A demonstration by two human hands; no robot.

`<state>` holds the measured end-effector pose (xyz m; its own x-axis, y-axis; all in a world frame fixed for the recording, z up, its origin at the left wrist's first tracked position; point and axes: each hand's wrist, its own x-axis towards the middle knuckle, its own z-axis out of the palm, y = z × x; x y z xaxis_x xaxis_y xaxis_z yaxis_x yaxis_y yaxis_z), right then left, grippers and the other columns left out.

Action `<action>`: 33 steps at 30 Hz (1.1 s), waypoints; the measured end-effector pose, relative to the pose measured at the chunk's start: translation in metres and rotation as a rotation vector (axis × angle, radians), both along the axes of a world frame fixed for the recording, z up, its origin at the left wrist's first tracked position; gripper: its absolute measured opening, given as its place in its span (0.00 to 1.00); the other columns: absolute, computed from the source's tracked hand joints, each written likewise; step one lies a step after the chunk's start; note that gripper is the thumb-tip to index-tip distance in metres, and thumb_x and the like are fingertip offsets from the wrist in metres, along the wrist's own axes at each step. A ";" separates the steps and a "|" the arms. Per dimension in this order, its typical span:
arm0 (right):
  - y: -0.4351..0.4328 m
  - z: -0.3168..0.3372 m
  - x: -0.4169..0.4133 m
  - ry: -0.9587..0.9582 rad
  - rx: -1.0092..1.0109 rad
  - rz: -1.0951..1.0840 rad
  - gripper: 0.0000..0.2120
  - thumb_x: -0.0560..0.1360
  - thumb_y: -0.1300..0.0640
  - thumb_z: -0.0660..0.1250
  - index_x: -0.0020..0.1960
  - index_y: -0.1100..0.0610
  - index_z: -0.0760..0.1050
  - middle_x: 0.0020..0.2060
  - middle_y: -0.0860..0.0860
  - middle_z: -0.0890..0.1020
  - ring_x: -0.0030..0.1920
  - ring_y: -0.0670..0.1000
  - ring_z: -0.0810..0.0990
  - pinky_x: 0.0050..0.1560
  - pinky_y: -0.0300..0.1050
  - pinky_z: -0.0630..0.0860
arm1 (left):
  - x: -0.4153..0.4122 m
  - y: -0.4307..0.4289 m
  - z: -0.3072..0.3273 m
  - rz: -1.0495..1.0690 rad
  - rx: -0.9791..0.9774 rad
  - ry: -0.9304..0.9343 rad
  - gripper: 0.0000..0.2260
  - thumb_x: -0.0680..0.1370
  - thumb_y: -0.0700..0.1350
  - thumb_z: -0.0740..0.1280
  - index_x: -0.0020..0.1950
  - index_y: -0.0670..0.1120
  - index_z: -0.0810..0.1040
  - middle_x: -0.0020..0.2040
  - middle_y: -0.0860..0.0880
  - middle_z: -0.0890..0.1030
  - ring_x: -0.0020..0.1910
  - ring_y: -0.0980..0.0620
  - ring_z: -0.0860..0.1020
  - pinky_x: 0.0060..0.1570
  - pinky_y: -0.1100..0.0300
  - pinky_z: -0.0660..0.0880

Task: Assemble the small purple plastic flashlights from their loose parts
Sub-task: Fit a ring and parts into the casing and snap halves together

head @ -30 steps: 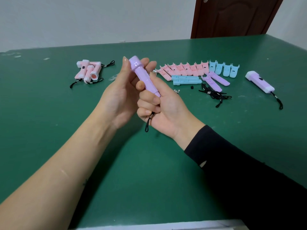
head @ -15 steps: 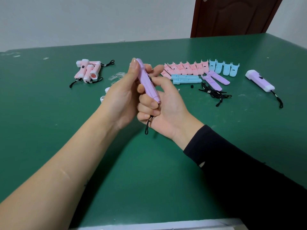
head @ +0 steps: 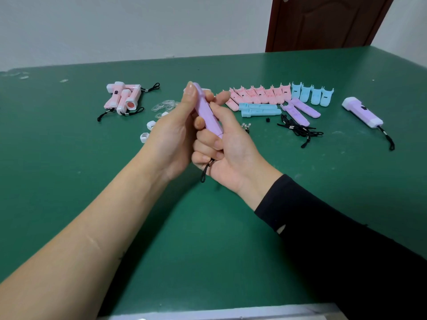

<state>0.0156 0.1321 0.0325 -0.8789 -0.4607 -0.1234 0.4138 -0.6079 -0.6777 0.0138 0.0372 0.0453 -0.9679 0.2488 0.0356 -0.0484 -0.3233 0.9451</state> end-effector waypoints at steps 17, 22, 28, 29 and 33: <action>0.003 -0.008 -0.003 0.365 0.720 -0.350 0.19 0.81 0.44 0.55 0.39 0.56 0.72 0.17 0.42 0.65 0.19 0.42 0.62 0.25 0.38 0.60 | -0.001 0.000 0.002 0.163 -0.166 -0.092 0.23 0.82 0.54 0.59 0.61 0.34 0.78 0.45 0.43 0.77 0.44 0.48 0.74 0.45 0.58 0.77; 0.002 -0.010 -0.003 0.518 0.899 -0.418 0.17 0.82 0.48 0.55 0.36 0.49 0.70 0.21 0.41 0.71 0.23 0.39 0.69 0.27 0.34 0.64 | -0.003 -0.003 0.000 0.124 -0.141 -0.215 0.09 0.81 0.51 0.62 0.48 0.48 0.78 0.44 0.51 0.81 0.40 0.49 0.77 0.43 0.57 0.75; -0.001 -0.011 -0.003 0.562 0.904 -0.314 0.12 0.83 0.52 0.53 0.46 0.53 0.72 0.27 0.42 0.72 0.28 0.39 0.70 0.34 0.36 0.63 | -0.006 -0.007 0.000 0.173 -0.182 -0.169 0.10 0.80 0.49 0.63 0.47 0.48 0.82 0.40 0.50 0.80 0.34 0.53 0.76 0.34 0.65 0.76; 0.000 -0.011 -0.002 0.566 0.881 -0.307 0.12 0.83 0.53 0.53 0.45 0.51 0.71 0.25 0.40 0.74 0.27 0.37 0.70 0.33 0.34 0.63 | -0.006 -0.008 0.000 0.187 -0.205 -0.144 0.10 0.80 0.49 0.63 0.46 0.48 0.83 0.39 0.50 0.79 0.32 0.53 0.75 0.32 0.66 0.75; -0.001 -0.011 -0.002 0.565 0.839 -0.284 0.12 0.83 0.53 0.52 0.44 0.47 0.70 0.24 0.35 0.74 0.26 0.35 0.70 0.32 0.30 0.64 | -0.008 -0.009 -0.001 0.214 -0.258 -0.066 0.11 0.79 0.48 0.64 0.42 0.49 0.85 0.39 0.48 0.79 0.35 0.51 0.74 0.34 0.66 0.76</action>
